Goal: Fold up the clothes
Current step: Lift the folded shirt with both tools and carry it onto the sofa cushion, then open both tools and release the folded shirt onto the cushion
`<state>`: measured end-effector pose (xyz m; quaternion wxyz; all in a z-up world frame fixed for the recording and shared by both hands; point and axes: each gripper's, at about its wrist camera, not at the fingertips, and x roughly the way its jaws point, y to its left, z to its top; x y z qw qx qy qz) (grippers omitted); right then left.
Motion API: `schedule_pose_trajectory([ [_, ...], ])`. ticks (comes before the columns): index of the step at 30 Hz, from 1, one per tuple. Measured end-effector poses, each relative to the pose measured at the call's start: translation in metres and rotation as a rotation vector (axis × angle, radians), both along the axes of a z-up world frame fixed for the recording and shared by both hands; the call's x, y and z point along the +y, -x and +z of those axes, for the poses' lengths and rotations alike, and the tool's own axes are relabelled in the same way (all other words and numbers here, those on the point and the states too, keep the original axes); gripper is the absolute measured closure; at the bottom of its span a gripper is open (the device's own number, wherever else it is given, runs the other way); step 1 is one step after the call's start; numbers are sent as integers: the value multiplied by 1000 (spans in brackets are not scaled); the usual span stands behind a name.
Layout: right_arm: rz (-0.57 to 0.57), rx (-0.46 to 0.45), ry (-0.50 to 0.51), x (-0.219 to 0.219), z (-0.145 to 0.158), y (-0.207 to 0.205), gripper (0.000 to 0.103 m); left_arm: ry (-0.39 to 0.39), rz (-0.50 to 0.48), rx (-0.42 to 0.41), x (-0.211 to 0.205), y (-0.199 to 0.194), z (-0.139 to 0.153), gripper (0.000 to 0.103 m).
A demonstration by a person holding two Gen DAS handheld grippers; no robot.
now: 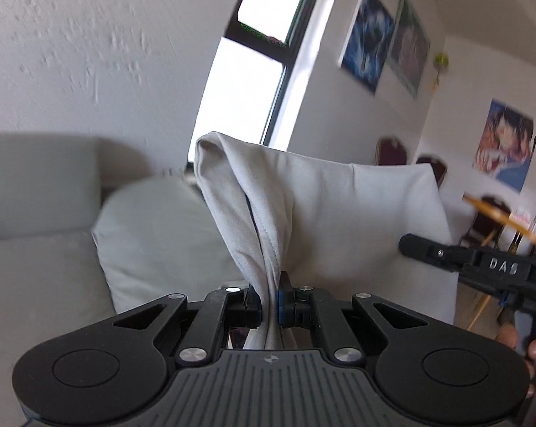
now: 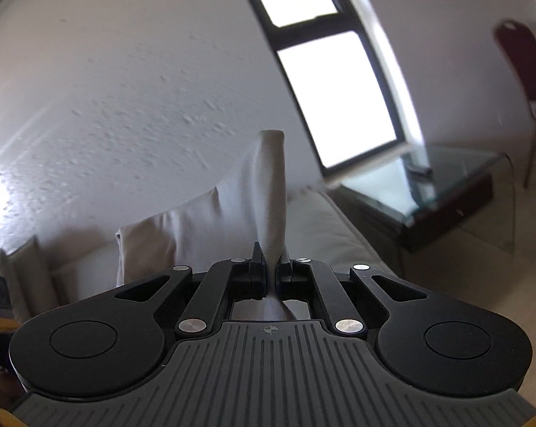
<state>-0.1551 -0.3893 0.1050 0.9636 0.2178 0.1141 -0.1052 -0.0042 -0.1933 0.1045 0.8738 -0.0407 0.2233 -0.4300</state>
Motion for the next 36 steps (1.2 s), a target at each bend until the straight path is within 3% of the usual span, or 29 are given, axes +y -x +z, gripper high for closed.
schedule_pose_trajectory([
  [3, -31, 51, -59, -27, -31, -33, 99, -53, -12, 30, -32, -26, -27, 96],
  [8, -43, 127, -127, -58, -66, -95, 99, -104, 17, 109, -45, -80, -66, 96],
  [16, -83, 176, -135, -93, -77, -174, 97, -135, 46, 151, -80, -151, -89, 94],
  [17, -101, 198, -143, -99, -85, -184, 92, -150, 63, 156, -86, -161, -95, 86],
  [18, -119, 220, -151, -106, -93, -194, 77, -167, 82, 159, -92, -171, -100, 80],
  [19, -152, 238, -147, -111, -100, -200, 53, -195, 129, 145, -96, -178, -106, 67],
  [20, -205, 250, -129, -114, -105, -203, 45, -236, 193, 127, -100, -182, -111, 60],
  [23, -265, 258, -78, -116, -112, -191, 46, -298, 332, 114, -92, -178, -115, 57],
  [25, -244, 273, -52, -111, -113, -178, 46, -285, 305, 145, -81, -171, -116, 57],
  [27, -194, 307, 7, -97, -115, -168, 47, -289, 235, 164, -74, -159, -116, 60],
  [31, -95, 374, 123, -70, -117, -148, 78, -342, 75, 119, -81, -126, -115, 63],
  [32, -67, 392, 151, -63, -120, -144, 78, -366, 27, 100, -86, -116, -115, 63],
  [36, -8, 521, 158, -47, -140, -128, 81, -577, -78, 62, -111, -92, -137, 63],
])
